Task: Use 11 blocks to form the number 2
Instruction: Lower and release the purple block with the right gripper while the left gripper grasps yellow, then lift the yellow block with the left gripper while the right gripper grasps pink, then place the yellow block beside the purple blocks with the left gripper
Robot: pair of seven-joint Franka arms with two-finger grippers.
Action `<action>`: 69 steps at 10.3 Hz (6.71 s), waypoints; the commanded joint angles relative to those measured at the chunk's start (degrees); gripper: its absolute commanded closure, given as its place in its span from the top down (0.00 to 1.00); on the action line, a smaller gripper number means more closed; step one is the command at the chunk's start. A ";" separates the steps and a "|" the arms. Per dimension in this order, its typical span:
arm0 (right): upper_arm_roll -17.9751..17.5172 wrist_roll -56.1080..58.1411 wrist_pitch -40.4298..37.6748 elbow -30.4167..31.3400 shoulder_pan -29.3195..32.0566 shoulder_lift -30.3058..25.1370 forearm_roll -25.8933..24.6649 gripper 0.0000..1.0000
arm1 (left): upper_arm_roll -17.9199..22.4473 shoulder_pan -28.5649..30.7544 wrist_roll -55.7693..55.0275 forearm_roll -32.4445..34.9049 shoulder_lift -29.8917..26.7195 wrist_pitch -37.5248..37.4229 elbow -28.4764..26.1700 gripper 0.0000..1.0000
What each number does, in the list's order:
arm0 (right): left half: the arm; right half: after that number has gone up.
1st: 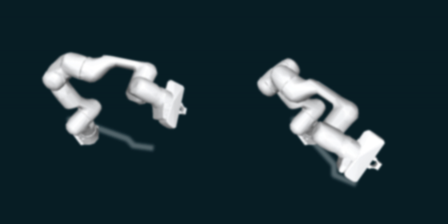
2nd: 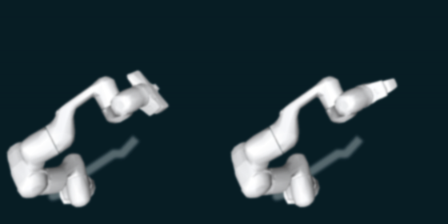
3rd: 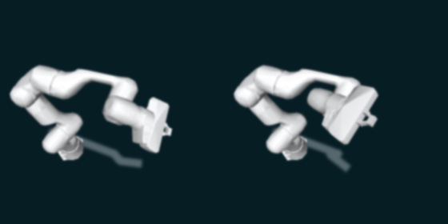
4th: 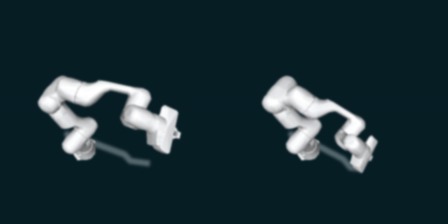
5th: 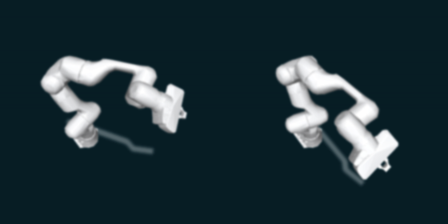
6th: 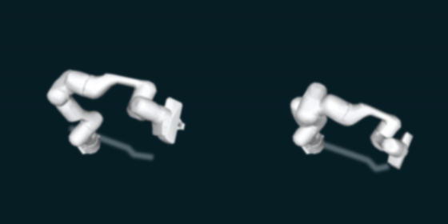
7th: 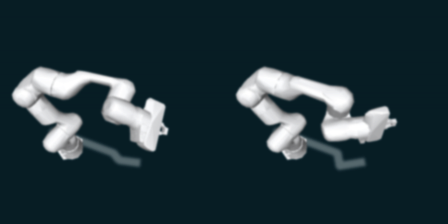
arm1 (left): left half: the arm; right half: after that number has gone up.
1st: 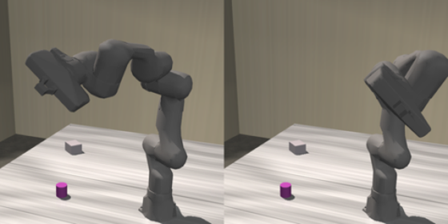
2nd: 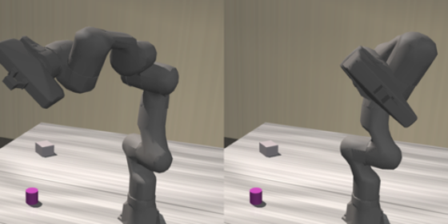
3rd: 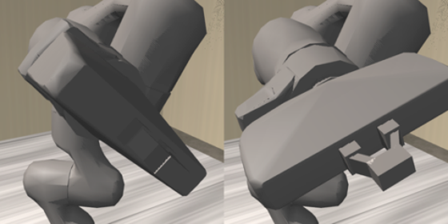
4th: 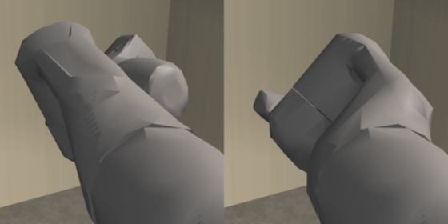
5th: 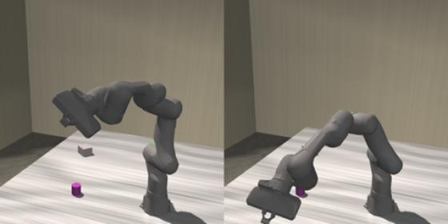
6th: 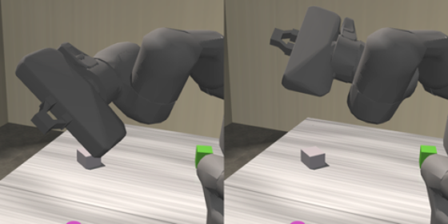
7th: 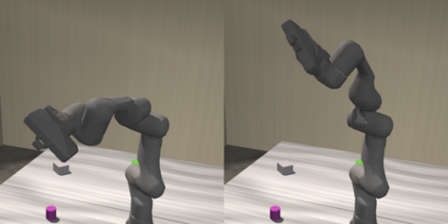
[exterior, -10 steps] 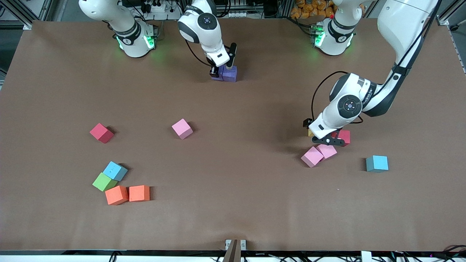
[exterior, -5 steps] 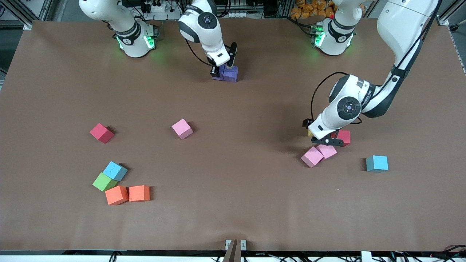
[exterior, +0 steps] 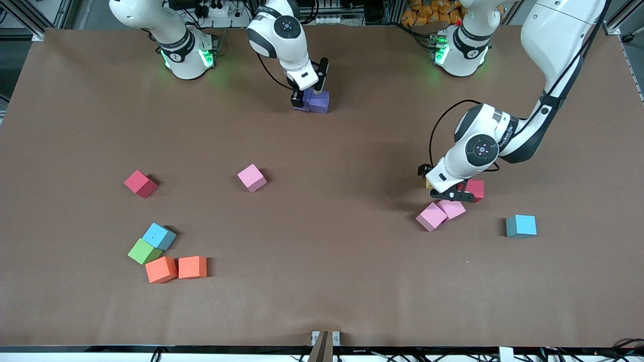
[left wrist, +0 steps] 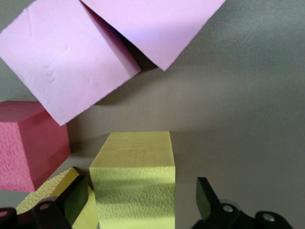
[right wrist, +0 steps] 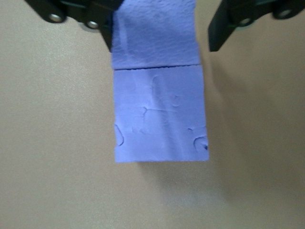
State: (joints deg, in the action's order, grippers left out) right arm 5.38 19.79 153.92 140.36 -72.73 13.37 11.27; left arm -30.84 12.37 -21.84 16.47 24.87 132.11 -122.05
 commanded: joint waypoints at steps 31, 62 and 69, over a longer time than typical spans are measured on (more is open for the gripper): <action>15.10 7.81 -15.49 -20.74 25.45 12.38 19.92 1.00 | -19.85 0.55 32.12 -1.00 -8.78 -6.16 0.41 0.39; 16.06 -19.17 -9.88 -17.94 22.46 11.32 11.76 1.00 | -18.64 -31.88 21.49 11.12 6.24 -9.06 2.34 0.34; 15.97 -18.64 -7.49 -17.93 22.72 11.68 8.86 0.54 | -16.71 -35.48 21.40 12.01 8.53 -8.89 4.72 0.34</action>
State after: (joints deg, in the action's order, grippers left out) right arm 21.39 1.94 145.85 121.90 -50.04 25.84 21.58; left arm -48.21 -21.65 0.87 26.92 32.41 123.79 -118.82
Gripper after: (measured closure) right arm 0.273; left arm 0.476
